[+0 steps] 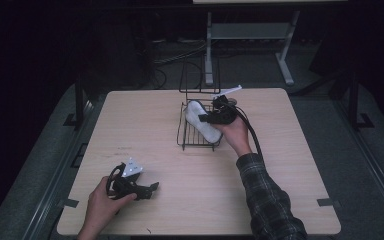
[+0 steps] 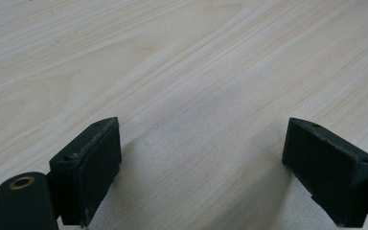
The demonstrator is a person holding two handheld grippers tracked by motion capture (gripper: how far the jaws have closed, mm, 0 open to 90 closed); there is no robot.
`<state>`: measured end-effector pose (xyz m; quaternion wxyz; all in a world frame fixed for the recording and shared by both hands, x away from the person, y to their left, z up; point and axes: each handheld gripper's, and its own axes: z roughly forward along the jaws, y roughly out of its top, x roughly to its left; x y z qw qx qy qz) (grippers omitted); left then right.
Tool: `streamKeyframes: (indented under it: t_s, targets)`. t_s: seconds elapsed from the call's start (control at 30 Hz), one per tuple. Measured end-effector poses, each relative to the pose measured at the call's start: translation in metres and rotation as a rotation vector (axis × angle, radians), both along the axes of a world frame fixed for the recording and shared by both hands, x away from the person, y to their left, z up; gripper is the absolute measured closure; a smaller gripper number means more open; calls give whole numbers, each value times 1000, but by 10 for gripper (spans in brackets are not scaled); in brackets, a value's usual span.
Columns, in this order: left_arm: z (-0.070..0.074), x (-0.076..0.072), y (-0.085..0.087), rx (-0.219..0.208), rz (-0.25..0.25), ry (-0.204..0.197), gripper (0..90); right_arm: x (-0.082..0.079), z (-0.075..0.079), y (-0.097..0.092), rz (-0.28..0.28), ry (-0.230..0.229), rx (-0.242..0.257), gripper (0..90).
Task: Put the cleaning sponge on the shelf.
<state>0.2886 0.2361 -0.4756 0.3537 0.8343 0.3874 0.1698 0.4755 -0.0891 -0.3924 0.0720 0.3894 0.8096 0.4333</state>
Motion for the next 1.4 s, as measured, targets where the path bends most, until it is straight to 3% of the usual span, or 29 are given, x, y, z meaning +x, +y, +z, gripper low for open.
streamKeyframes:
  t_s: [0.53, 0.7, 1.4]
  targets:
    - [0, 0, -1, -4, 2, 1, 125, 9, -6, 8, 13, 9, -27, 707]
    - [0, 0, -1, -2, 0, 1, 125, 12, -10, 9, 2, -4, -55, 673]
    - [0, 0, -1, 1, -2, 0, 125, 23, -21, -5, -69, 7, -90, 514]
